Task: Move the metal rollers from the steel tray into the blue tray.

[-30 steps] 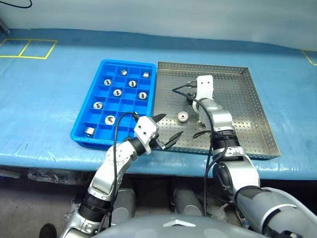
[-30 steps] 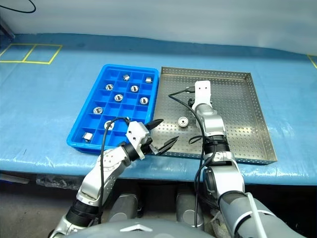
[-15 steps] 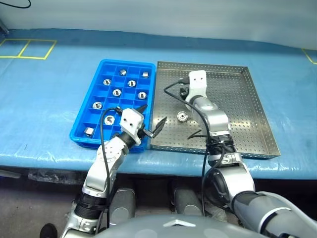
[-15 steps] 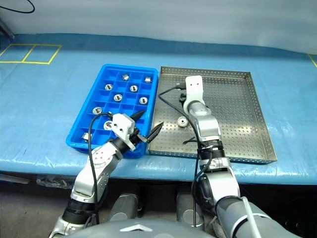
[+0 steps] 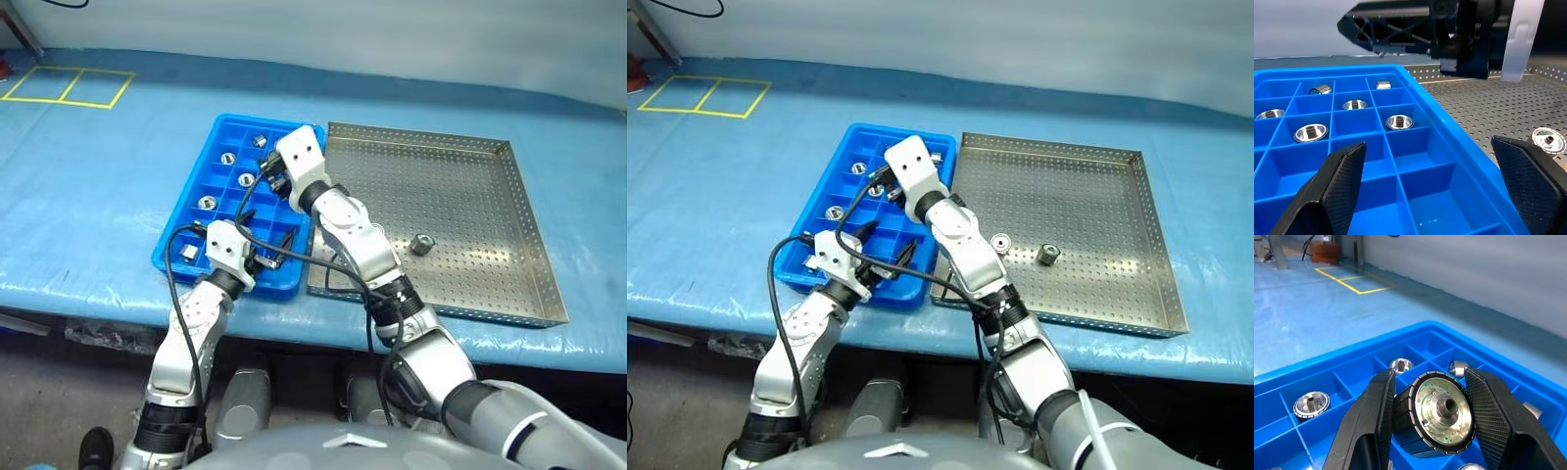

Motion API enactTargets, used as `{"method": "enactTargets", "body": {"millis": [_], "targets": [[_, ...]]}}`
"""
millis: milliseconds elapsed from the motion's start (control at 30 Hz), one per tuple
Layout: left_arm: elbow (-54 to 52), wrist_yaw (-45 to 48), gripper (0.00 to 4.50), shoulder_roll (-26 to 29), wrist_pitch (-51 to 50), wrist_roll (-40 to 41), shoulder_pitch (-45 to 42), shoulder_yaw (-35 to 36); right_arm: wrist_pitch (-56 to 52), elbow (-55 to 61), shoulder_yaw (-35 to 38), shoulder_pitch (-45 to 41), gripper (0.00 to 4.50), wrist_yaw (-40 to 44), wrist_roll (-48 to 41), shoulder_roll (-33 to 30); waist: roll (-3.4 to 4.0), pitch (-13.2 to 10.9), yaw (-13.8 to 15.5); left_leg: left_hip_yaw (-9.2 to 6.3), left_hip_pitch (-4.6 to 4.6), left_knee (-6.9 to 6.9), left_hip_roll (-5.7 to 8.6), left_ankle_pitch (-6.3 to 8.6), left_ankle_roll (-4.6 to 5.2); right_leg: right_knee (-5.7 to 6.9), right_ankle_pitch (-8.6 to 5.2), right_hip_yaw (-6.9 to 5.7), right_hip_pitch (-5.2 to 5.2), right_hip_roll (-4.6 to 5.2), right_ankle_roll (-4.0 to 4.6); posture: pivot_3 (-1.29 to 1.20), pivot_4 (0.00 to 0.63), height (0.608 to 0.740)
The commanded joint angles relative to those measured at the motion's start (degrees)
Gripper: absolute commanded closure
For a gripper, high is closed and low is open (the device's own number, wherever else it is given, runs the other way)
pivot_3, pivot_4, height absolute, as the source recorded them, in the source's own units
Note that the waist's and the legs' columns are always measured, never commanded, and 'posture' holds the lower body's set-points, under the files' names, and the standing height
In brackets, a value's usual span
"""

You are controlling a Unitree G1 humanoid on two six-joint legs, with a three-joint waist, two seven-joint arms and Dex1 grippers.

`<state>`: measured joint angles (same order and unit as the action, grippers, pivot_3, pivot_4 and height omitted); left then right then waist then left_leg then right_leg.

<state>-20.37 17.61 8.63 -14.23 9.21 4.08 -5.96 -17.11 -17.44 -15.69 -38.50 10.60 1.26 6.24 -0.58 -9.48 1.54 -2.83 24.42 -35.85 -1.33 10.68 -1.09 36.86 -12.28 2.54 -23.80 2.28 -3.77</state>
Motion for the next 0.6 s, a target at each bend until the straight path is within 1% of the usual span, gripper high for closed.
{"method": "enactTargets", "body": {"millis": [33, 267, 400, 500, 533, 600], "targets": [[-3.53, -0.59, 0.00, 0.10, 0.83, 0.50, 1.00, 0.90, 2.63, -2.35, 0.24, -0.49, 2.60, 0.42, -0.16, 1.84, 0.00, 0.00, 0.21, 0.00, 0.01, 0.01, 0.00, 0.00, 0.00, 0.00, -0.01, -0.01, -0.01, 0.00, 0.01, 0.24, 0.150, 0.740], [-4.67, -1.16, 0.00, 0.27, 0.54, 0.61, 2.44, 1.72, 1.43, -5.01, -0.61, 1.77, 2.60, 3.03, -0.67, 2.95, 0.00, 0.00, 0.76, -0.01, 0.01, 0.12, -0.01, 0.00, 0.00, -0.01, -0.05, -0.03, -0.04, -0.01, 0.08, 0.25, 0.150, 0.740], [-5.49, -1.51, 0.00, 0.61, 0.01, 0.88, 3.10, 2.26, -2.86, -3.83, -0.10, 3.28, 2.60, 7.06, -3.65, 3.33, 0.00, 0.00, 0.77, -0.01, -0.01, 0.14, -0.02, 0.00, -0.01, -0.01, -0.05, -0.03, -0.04, -0.01, 0.09, 0.25, 0.150, 0.740], [-5.80, -1.45, 0.00, 0.85, -0.43, 0.92, 3.19, 2.34, -5.11, -2.86, 0.63, 3.83, 1.57, 7.75, -5.06, 3.57, 0.00, 0.00, 0.84, -0.02, -0.04, 0.16, -0.03, 0.00, -0.01, -0.01, -0.07, -0.06, -0.02, -0.01, 0.11, 0.24, 0.150, 0.740], [-5.82, -1.46, 0.00, 0.86, -0.56, 0.89, 3.13, 2.26, -5.27, -2.49, 0.70, 3.95, 1.34, 7.29, -4.96, 3.51, 0.00, 0.00, 0.86, -0.02, -0.05, 0.16, -0.03, 0.00, -0.01, -0.01, -0.08, -0.06, -0.01, -0.01, 0.12, 0.24, 0.150, 0.740], [-5.80, -1.38, 0.00, 0.82, -0.88, 0.87, 2.83, 1.90, -4.69, -1.71, 0.74, 3.94, 0.65, 4.61, -3.44, 3.10, -0.01, 0.00, 0.87, -0.02, -0.05, 0.16, -0.03, 0.01, -0.01, -0.01, -0.08, -0.06, 0.00, -0.01, 0.12, 0.23, 0.150, 0.740]]}}
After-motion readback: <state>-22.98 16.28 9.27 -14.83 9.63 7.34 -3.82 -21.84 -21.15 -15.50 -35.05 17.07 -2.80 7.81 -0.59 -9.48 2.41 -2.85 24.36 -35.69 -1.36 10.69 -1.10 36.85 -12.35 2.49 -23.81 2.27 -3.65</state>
